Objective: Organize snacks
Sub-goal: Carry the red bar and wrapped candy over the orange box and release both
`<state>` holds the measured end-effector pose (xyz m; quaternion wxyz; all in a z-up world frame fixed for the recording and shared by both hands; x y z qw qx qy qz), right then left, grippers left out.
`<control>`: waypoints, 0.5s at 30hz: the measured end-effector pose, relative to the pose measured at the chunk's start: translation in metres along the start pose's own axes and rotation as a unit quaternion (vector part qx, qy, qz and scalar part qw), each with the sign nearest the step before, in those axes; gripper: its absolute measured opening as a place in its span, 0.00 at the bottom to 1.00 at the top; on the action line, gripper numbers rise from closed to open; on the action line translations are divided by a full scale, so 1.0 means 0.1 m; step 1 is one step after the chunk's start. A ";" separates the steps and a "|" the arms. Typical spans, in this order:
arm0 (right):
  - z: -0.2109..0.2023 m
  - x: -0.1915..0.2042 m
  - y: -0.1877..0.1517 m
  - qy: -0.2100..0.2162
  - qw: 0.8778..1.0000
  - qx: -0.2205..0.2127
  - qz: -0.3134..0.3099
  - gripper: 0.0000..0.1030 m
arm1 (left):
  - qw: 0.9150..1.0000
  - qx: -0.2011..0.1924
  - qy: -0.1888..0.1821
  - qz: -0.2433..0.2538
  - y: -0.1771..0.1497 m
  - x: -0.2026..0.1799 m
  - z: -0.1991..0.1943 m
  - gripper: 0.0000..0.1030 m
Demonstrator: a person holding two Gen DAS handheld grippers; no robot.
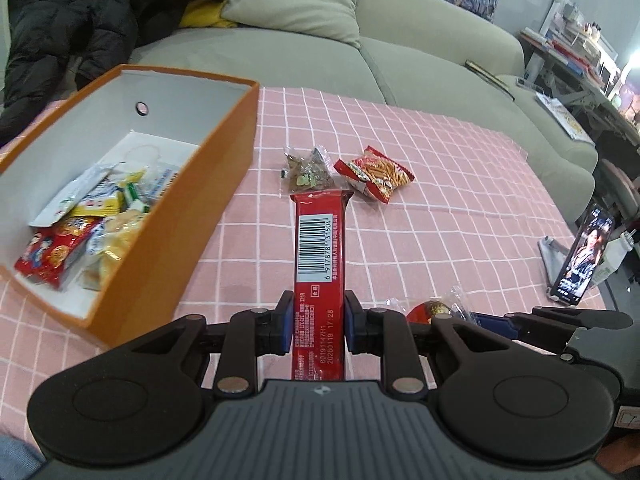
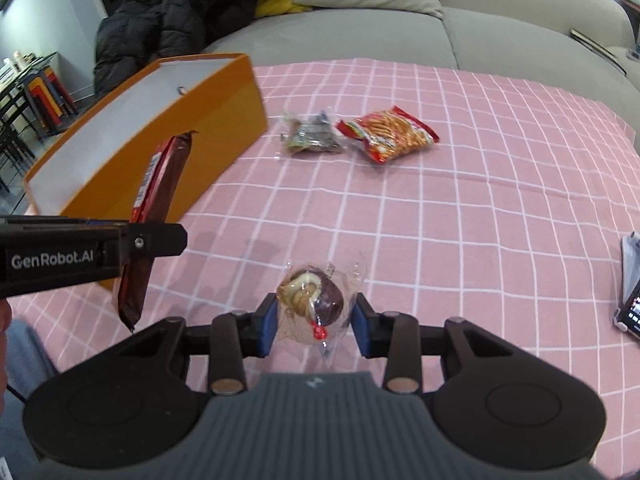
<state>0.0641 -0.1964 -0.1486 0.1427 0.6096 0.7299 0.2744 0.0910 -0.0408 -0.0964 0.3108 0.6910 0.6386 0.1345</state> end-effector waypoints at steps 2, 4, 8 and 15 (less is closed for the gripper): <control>-0.07 0.08 0.02 0.005 1.000 -0.006 -0.010 0.35 | 1.000 -0.008 0.001 -0.007 0.01 0.04 -0.11 0.26; -0.14 0.17 0.06 0.012 1.000 -0.013 -0.021 0.35 | 1.000 -0.017 0.003 -0.014 0.03 0.10 -0.21 0.26; -0.26 0.37 0.22 0.028 0.998 -0.034 -0.049 0.35 | 0.999 -0.038 0.013 -0.028 0.13 0.25 -0.43 0.26; -0.36 0.77 0.66 0.058 0.990 -0.072 -0.104 0.35 | 0.995 -0.080 0.042 -0.051 0.45 0.67 -0.75 0.26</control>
Point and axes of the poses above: each gripper's, at about its wrist camera, not at the fingertips, and z roughly the way its jaws point, x to its left, y to its top, the point moved 5 cm from there along z, roughly the way its jaws point, and after that the axes turned 1 degree about -y, right-handed, at the moved point
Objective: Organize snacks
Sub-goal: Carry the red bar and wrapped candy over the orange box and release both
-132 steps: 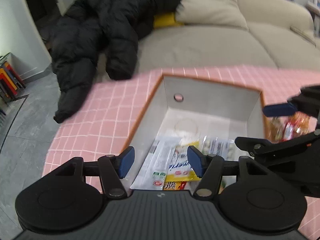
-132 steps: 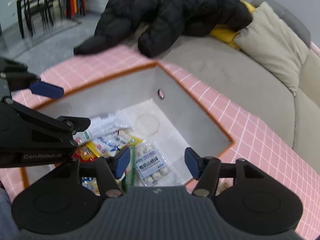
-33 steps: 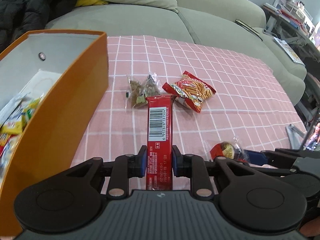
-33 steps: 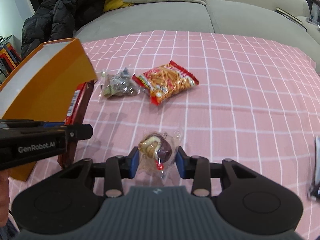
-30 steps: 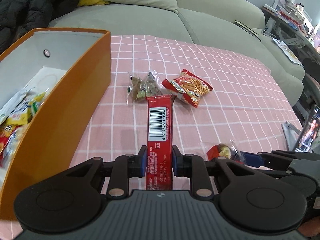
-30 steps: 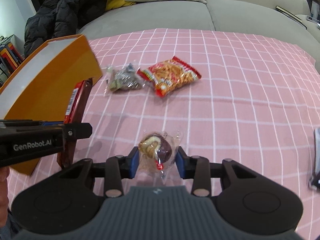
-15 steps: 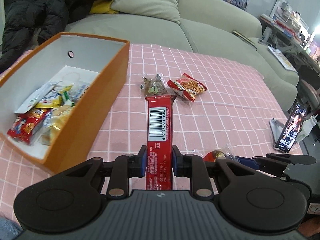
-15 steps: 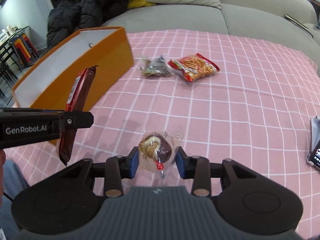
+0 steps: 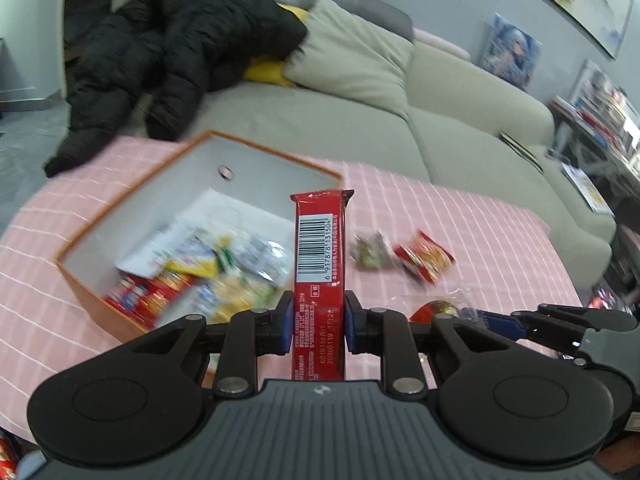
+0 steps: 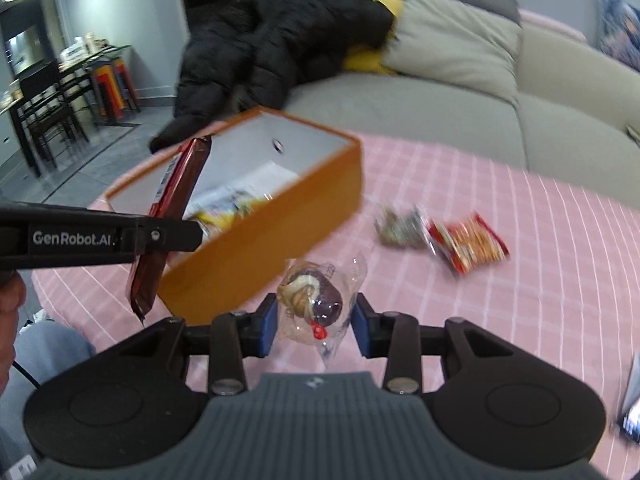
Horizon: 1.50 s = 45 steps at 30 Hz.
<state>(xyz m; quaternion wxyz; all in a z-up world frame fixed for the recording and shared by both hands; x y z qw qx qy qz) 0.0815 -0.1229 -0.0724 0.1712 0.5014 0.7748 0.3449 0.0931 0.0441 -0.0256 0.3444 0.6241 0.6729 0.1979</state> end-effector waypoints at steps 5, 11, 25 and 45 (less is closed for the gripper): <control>0.07 0.20 0.42 0.017 0.999 -0.027 -0.032 0.35 | 1.000 -0.019 0.019 0.004 0.32 0.24 -0.04 0.26; 0.29 0.43 0.82 0.038 0.997 -0.038 -0.059 0.35 | 0.999 -0.003 0.039 0.018 0.62 0.45 0.00 0.26; 1.32 1.01 1.14 0.031 0.979 0.031 -0.200 0.35 | 0.987 0.129 0.085 0.038 0.58 0.98 0.61 0.26; 2.21 1.11 0.88 0.021 0.950 0.140 -0.278 0.37 | 0.968 0.235 0.084 0.016 0.24 1.27 1.27 0.26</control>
Point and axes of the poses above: each gripper's, at about its wrist camera, not at the fingertips, and z roughly the way its jaws point, x to its left, y to its top, the point moved 5 cm from there along z, roughly the way its jaws point, and after that the axes turned 1 degree about -y, right-handed, at the moved point
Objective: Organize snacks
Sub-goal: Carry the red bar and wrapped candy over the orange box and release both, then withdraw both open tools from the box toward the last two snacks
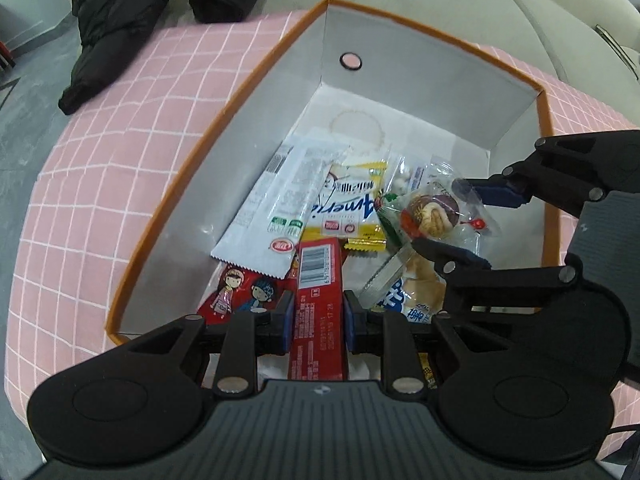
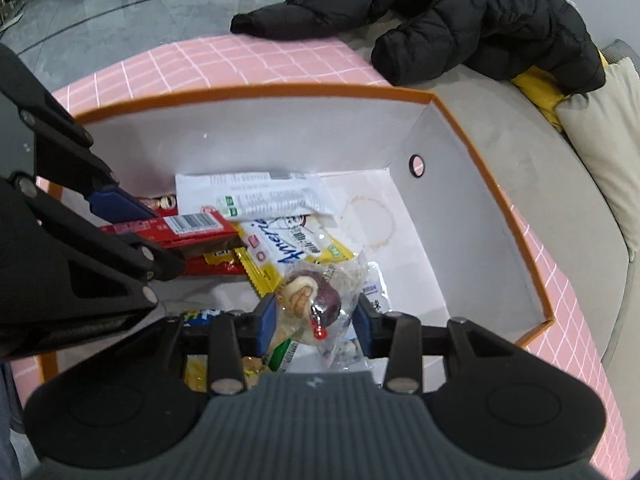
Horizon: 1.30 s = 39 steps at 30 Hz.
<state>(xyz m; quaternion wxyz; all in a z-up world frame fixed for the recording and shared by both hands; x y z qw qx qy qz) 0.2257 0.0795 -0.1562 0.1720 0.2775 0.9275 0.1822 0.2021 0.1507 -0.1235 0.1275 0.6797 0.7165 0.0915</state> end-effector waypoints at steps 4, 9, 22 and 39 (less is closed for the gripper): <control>0.08 0.01 -0.02 -0.005 1.000 0.011 -0.007 0.38 | 1.000 0.003 0.001 -0.003 0.00 0.00 0.02 0.26; 0.06 -0.02 -0.02 -0.013 1.000 0.008 -0.002 0.38 | 1.000 0.001 0.011 0.000 0.01 -0.01 0.02 0.31; -0.30 -0.07 0.01 -0.049 0.998 -0.039 0.015 0.70 | 0.997 -0.061 0.047 -0.008 0.01 0.01 -0.36 0.56; -1.56 -0.41 -0.42 -0.063 0.963 -0.168 0.199 0.80 | 0.966 -0.253 0.036 -0.033 -0.06 -0.37 -1.40 0.69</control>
Point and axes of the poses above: each gripper's, at about its wrist camera, not at the fingertips, and z roughly the way its jaws point, x to its left, y to its top, the point moved 5 cm from there along z, roughly the way its jaws point, and after that the axes turned 1 degree about -y, right-handed, at the moved point
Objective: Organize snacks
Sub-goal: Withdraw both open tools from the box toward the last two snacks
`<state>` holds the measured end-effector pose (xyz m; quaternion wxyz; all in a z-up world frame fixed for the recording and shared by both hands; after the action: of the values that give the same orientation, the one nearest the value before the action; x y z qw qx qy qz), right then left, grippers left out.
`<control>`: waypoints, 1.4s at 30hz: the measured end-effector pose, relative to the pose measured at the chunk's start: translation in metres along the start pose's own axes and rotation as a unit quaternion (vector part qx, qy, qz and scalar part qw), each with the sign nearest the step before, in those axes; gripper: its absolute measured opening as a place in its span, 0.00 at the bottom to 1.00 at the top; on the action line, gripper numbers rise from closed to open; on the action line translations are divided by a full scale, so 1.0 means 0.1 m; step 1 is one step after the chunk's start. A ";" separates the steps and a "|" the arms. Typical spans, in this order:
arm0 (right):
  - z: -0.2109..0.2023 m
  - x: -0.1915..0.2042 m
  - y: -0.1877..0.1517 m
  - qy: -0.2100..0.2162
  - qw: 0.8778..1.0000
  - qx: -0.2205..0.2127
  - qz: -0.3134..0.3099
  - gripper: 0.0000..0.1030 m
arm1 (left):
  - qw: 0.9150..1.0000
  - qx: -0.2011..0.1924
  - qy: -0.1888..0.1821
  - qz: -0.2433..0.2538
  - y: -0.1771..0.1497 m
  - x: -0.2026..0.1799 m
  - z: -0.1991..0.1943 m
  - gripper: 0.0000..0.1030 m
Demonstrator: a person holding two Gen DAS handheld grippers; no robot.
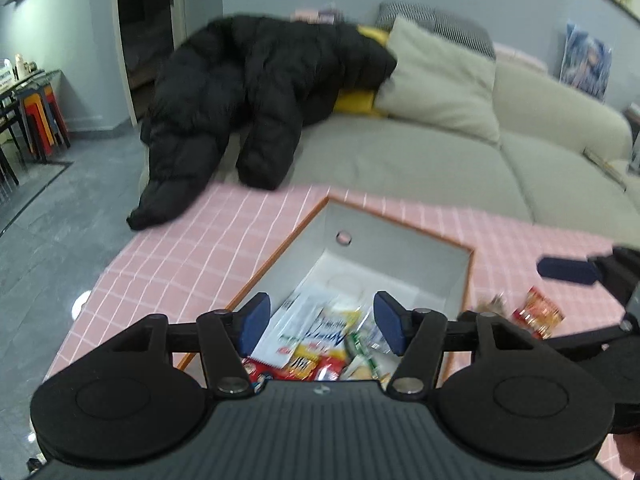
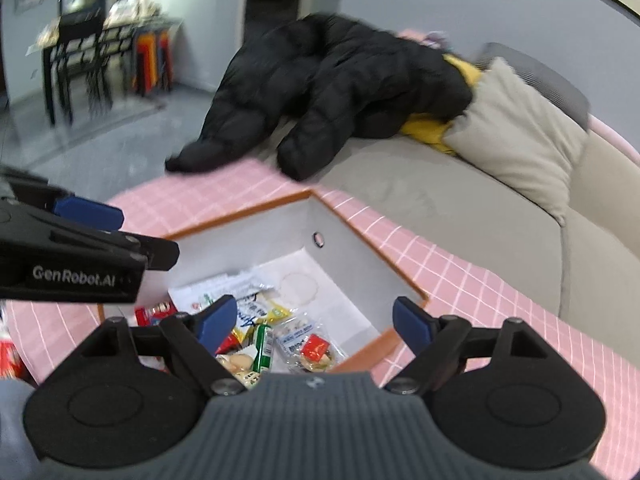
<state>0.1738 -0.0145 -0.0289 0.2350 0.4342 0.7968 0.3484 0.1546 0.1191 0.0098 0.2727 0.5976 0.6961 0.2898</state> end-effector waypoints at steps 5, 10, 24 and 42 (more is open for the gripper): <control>-0.39 -0.26 -0.26 -0.026 0.997 -0.036 0.060 0.81 | 0.999 -0.039 -0.015 0.017 -0.03 -0.24 -0.21 0.69; -0.68 -0.46 -0.65 -0.062 0.992 -0.042 0.105 0.81 | 0.997 -0.051 -0.042 0.037 -0.18 -0.48 -0.32 0.71; -1.02 -0.79 -1.64 -0.137 0.979 -0.002 0.150 0.81 | 0.993 -0.019 -0.101 0.050 -0.83 -1.07 -0.29 0.71; -0.75 -1.35 -2.11 -0.157 0.962 0.035 0.222 0.81 | 0.981 0.012 -0.149 0.122 -0.99 -1.69 0.30 0.71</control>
<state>0.0810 -0.2365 -0.1306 0.2585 0.6578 0.6448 0.2910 0.1324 -0.0576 -0.0770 0.3287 0.7179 0.5730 0.2197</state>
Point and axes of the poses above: each gripper's, at about its wrist camera, not at the fingertips, and z roughly the way its jaws point, x to its left, y to its top, the point moved 5 cm from there along z, roughly the way its jaws point, and after that the axes turned 1 degree about -y, right-handed, at the moved point
